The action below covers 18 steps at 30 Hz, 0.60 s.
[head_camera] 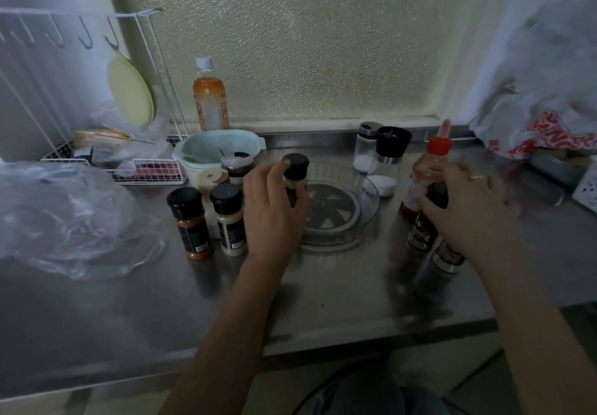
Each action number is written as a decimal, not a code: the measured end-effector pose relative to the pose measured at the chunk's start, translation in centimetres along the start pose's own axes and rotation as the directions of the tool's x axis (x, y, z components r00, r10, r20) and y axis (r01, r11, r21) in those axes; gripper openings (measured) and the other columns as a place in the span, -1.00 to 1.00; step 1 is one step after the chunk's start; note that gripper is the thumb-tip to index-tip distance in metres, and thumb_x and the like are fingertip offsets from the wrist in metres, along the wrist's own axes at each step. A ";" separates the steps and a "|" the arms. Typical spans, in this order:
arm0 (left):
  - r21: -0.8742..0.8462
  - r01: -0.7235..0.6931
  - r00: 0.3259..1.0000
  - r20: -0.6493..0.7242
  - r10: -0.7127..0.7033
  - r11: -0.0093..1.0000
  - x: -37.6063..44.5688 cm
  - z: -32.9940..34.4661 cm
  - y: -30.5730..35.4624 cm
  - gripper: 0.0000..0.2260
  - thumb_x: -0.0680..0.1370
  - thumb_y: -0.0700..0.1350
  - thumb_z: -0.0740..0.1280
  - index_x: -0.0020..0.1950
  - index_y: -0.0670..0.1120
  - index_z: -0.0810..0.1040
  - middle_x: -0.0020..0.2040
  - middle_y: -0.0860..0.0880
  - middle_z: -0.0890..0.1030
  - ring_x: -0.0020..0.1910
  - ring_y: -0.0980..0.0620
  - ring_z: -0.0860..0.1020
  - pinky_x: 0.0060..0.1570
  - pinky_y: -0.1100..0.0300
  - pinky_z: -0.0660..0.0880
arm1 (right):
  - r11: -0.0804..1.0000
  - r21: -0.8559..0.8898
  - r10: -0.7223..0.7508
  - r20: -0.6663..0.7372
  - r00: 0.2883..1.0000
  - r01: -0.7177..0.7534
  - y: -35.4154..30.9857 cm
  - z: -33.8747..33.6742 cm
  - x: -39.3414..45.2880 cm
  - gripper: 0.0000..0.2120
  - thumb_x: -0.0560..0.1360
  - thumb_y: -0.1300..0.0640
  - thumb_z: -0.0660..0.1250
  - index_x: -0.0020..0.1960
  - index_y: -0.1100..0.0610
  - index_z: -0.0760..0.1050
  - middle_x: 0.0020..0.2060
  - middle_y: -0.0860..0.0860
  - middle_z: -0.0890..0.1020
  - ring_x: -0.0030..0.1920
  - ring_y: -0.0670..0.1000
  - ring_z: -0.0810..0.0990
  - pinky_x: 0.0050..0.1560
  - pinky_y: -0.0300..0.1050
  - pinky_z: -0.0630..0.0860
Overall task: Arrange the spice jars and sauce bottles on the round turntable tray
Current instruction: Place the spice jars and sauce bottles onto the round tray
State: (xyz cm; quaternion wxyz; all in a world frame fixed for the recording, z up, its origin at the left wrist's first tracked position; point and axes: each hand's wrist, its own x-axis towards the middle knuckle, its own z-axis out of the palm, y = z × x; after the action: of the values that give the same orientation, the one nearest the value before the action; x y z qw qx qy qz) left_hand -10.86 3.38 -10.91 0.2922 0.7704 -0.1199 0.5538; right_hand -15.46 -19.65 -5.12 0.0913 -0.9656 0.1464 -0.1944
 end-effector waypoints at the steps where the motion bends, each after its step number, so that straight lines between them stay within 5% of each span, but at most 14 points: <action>1: 0.089 -0.048 0.994 -0.094 0.056 0.995 -0.3 -0.5 0.1 -0.72 0.44 -0.19 0.37 0.10 -0.17 0.40 0.05 -0.13 0.43 0.01 -0.10 0.39 0.03 0.06 0.32 | 1.000 0.021 0.011 -0.057 0.998 -0.009 0.1 0.3 -0.6 -0.46 0.47 -0.16 0.28 0.38 -0.07 0.24 0.45 0.15 0.24 0.38 0.29 0.22 0.23 0.33 0.29; 5: 0.303 0.121 0.965 -0.259 -0.041 0.945 -1.3 -2.2 -0.7 -0.72 0.43 -0.10 0.34 0.08 -0.12 0.38 0.07 -0.10 0.36 0.05 -0.11 0.34 0.07 -0.03 0.25 | 0.975 0.215 0.115 -0.318 0.941 -0.047 0.4 2.1 -2.3 -0.42 0.43 -0.04 0.39 0.35 0.15 0.29 0.39 0.27 0.28 0.31 0.32 0.30 0.25 0.24 0.32; 8: 0.274 0.278 0.951 -0.213 -0.224 0.921 -1.4 -2.8 -1.3 -0.60 0.38 -0.15 0.35 0.18 -0.16 0.37 0.13 -0.25 0.47 0.13 -0.14 0.32 0.13 -0.10 0.31 | 0.838 0.546 0.218 -0.311 0.925 -0.014 0.5 3.9 -3.5 -0.30 0.42 0.05 0.43 0.43 0.12 0.15 0.38 0.22 0.28 0.32 0.21 0.37 0.27 0.13 0.41; 11: 0.180 0.383 0.923 -0.095 -0.372 0.906 -1.4 -2.8 -1.3 -0.52 0.38 -0.21 0.37 0.27 -0.21 0.33 0.18 -0.33 0.44 0.17 -0.26 0.37 0.18 -0.12 0.35 | 0.756 0.655 0.243 -0.280 0.929 0.000 0.6 5.4 -5.1 -0.23 0.46 0.20 0.39 0.51 0.11 0.00 0.38 0.19 0.33 0.26 0.05 0.45 0.21 -0.14 0.41; 15: 0.107 0.464 0.885 -0.007 -0.466 0.879 -1.4 -2.6 -1.2 -0.49 0.41 -0.29 0.37 0.32 -0.31 0.32 0.23 -0.33 0.43 0.21 -0.31 0.43 0.16 -0.11 0.43 | 0.760 0.640 0.341 -0.237 0.910 -0.118 0.4 6.0 -6.1 -0.21 0.48 0.18 0.37 0.52 0.02 -0.06 0.23 0.21 0.54 0.14 0.25 0.57 0.05 0.10 0.52; 18: -0.018 0.468 0.884 0.008 -0.467 0.884 -1.4 -2.6 -0.7 -0.54 0.47 -0.33 0.34 0.35 -0.29 0.31 0.27 -0.30 0.43 0.29 -0.23 0.39 0.27 0.08 0.32 | 0.673 0.738 0.362 -0.274 0.891 -0.046 -0.8 5.1 -7.2 -0.31 0.46 0.13 0.40 0.46 0.13 0.11 0.21 0.11 0.56 0.16 0.10 0.58 0.07 0.06 0.54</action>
State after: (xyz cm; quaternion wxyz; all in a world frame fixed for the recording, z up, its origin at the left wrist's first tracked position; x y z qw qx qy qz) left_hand -13.08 5.26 -11.84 0.4243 0.7748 0.0632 0.4644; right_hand -19.56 -15.95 -12.11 0.4483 -0.7692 0.1843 -0.4164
